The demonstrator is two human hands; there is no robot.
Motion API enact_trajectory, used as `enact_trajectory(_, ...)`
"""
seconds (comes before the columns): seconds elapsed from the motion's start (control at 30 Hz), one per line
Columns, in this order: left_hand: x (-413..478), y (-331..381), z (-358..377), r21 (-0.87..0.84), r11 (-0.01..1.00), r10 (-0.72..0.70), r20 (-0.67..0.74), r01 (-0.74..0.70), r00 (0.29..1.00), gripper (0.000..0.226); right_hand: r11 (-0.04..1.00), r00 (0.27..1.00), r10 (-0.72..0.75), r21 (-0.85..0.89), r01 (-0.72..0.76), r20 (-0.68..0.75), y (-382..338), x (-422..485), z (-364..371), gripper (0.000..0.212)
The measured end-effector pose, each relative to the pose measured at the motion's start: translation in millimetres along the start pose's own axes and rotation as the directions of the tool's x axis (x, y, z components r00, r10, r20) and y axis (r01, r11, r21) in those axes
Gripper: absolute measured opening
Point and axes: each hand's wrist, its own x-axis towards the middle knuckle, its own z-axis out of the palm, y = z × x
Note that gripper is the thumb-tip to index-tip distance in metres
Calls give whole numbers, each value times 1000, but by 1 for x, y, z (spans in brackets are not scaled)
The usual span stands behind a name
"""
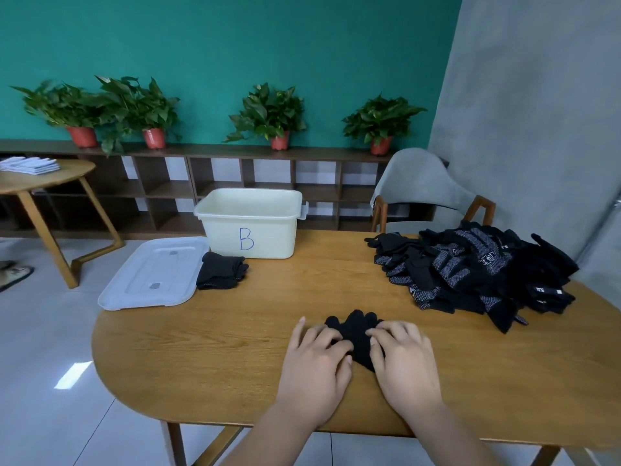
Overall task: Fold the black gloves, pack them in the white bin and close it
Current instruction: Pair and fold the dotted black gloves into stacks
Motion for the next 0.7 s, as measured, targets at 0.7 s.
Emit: enact_trajectory(0.7, -6, -109, -64, 21, 854, -520, -17, 521, 854, 36, 977, 827, -214, 115, 181, 520, -111, 39, 22, 60)
